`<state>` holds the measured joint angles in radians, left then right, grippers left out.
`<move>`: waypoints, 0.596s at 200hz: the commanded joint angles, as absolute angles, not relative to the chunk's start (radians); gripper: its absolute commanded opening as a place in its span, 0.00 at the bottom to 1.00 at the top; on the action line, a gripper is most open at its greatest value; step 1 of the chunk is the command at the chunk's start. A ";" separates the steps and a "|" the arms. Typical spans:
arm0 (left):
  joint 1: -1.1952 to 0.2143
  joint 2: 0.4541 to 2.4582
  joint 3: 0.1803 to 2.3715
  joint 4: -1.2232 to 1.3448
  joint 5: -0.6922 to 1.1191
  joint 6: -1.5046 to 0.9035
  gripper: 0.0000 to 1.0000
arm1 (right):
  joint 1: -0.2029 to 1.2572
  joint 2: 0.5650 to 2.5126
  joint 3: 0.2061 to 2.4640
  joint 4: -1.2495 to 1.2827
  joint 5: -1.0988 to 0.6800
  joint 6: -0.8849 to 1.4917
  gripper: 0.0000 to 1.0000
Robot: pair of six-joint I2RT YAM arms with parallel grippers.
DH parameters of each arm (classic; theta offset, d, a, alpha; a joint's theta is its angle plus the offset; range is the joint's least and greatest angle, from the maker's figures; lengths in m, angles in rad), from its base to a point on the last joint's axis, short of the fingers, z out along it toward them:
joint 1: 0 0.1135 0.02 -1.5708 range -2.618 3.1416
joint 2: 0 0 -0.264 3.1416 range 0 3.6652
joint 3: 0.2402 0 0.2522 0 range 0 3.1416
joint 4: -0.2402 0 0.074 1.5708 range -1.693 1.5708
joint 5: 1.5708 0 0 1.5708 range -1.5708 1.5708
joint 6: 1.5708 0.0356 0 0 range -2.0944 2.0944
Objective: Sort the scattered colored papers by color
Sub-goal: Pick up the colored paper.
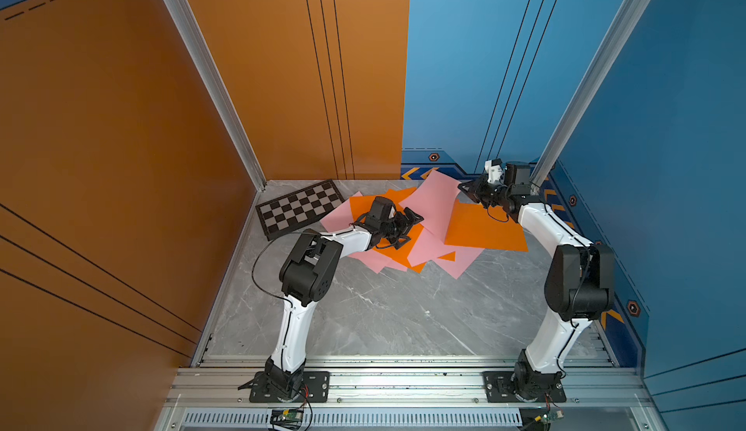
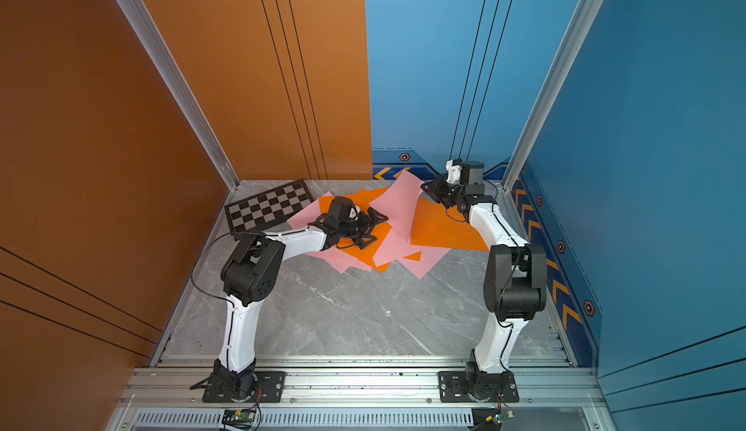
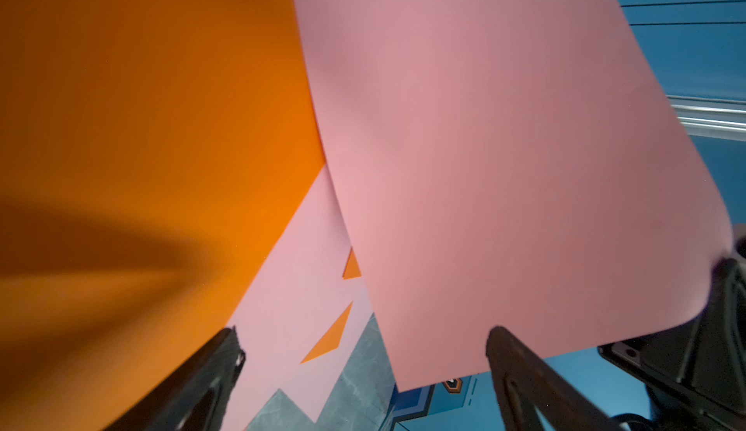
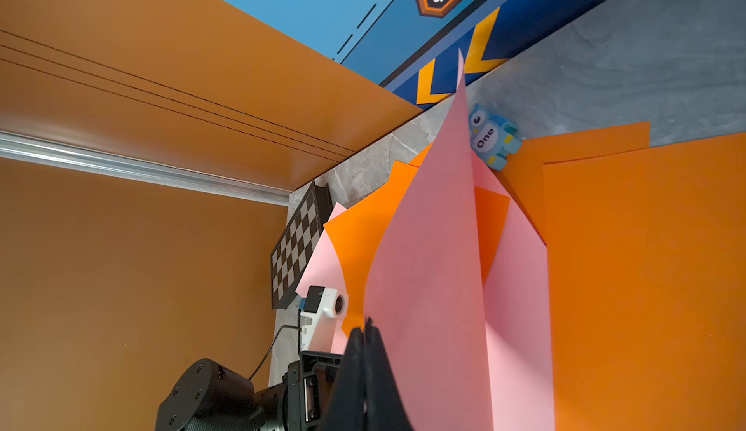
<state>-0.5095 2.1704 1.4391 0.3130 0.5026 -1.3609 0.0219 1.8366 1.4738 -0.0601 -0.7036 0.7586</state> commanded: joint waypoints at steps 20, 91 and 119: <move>-0.531 2.286 1.478 0.651 0.512 -1.611 0.98 | 0.031 1.725 1.468 -0.089 -0.692 0.776 0.00; -0.565 2.356 1.541 0.700 0.514 -1.742 0.98 | 0.000 1.635 1.451 -0.097 -0.689 0.789 0.00; -0.584 2.429 1.626 0.810 0.506 -1.888 0.98 | -0.004 1.601 1.408 -0.096 -0.683 0.786 0.00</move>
